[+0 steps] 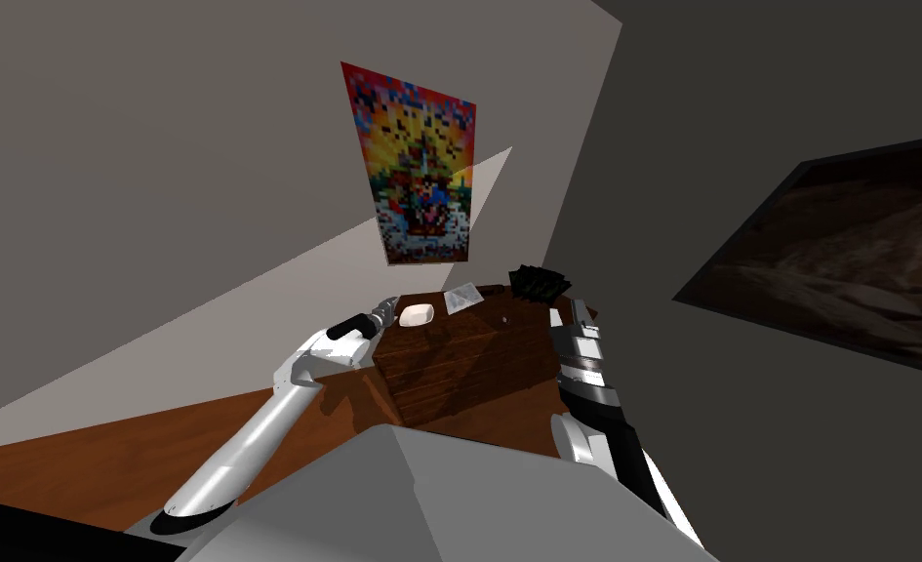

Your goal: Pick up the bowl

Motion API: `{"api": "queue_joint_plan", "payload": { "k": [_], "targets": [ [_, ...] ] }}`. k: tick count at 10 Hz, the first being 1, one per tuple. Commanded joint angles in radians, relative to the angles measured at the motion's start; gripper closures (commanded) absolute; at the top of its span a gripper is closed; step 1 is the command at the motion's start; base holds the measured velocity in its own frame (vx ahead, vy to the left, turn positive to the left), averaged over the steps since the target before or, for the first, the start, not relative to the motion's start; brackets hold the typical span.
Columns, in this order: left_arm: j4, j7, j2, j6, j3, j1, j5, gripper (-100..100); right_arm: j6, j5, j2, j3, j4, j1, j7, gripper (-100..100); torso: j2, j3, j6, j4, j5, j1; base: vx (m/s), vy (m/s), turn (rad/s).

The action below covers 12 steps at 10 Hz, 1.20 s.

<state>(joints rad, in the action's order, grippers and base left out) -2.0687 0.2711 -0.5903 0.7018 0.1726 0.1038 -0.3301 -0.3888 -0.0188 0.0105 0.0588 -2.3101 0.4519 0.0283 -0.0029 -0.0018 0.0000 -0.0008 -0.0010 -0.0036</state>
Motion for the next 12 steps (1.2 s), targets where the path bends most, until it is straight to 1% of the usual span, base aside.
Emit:
{"api": "queue_joint_plan", "payload": {
  "k": [1, 2, 3, 4, 5, 7, 9, 12],
  "targets": [
    [0.016, 0.003, -0.011, 0.049, 0.006, -0.004, -0.024, -100, 0.0, 0.0, 0.0, 0.0, 0.0, 0.0, 0.0, 0, 0.0, 0.0, 0.0, 0.0, 0.0, 0.0, 0.042, -0.074, 0.007],
    [0.029, 0.005, -0.019, 0.074, 0.011, -0.007, -0.045, -100, 0.0, 0.0, 0.0, 0.0, 0.0, 0.0, 0.0, 0, 0.0, 0.0, 0.0, 0.0, 0.0, -0.001, 0.062, -0.098, 0.015],
    [0.029, 0.005, -0.019, 0.089, 0.011, -0.007, -0.045, -100, 0.0, 0.0, 0.0, 0.0, 0.0, 0.0, 0.0, 0, -0.001, -0.001, 0.0, 0.0, 0.0, -0.002, 0.055, -0.077, 0.014],
    [0.042, 0.006, -0.026, 0.119, 0.015, -0.01, -0.064, -100, 0.0, 0.0, 0.0, 0.0, 0.0, 0.0, 0.0, 0, -0.001, -0.001, 0.0, 0.0, 0.0, -0.001, 0.055, -0.062, 0.008],
    [0.042, 0.006, -0.026, 0.127, 0.015, -0.01, -0.064, -100, 0.0, 0.0, 0.0, 0.0, 0.0, 0.0, 0.0, 0, -0.001, -0.001, 0.0, 0.0, 0.0, 0.0, 0.045, -0.043, 0.005],
    [0.067, 0.007, -0.036, 0.19, 0.023, -0.013, -0.101, -100, 0.0, 0.0, 0.0, 0.0, 0.0, 0.0, 0.0, 0, 0.0, 0.0, 0.0, 0.0, 0.0, 0.001, 0.057, -0.074, 0.007],
    [0.092, 0.007, -0.043, 0.254, 0.029, -0.013, -0.134, -100, 0.0, 0.0, 0.0, 0.0, 0.0, 0.0, 0.0, 0, -0.003, -0.002, 0.0, -0.001, -0.001, -0.003, 0.093, -0.104, 0.017],
    [0.127, 0.006, -0.047, 0.323, 0.033, -0.006, -0.173, -100, 0.0, 0.0, 0.0, 0.0, 0.0, 0.0, 0.0, 0, -0.003, -0.002, 0.0, -0.001, 0.0, -0.002, 0.086, -0.082, 0.006]
  ]
}}
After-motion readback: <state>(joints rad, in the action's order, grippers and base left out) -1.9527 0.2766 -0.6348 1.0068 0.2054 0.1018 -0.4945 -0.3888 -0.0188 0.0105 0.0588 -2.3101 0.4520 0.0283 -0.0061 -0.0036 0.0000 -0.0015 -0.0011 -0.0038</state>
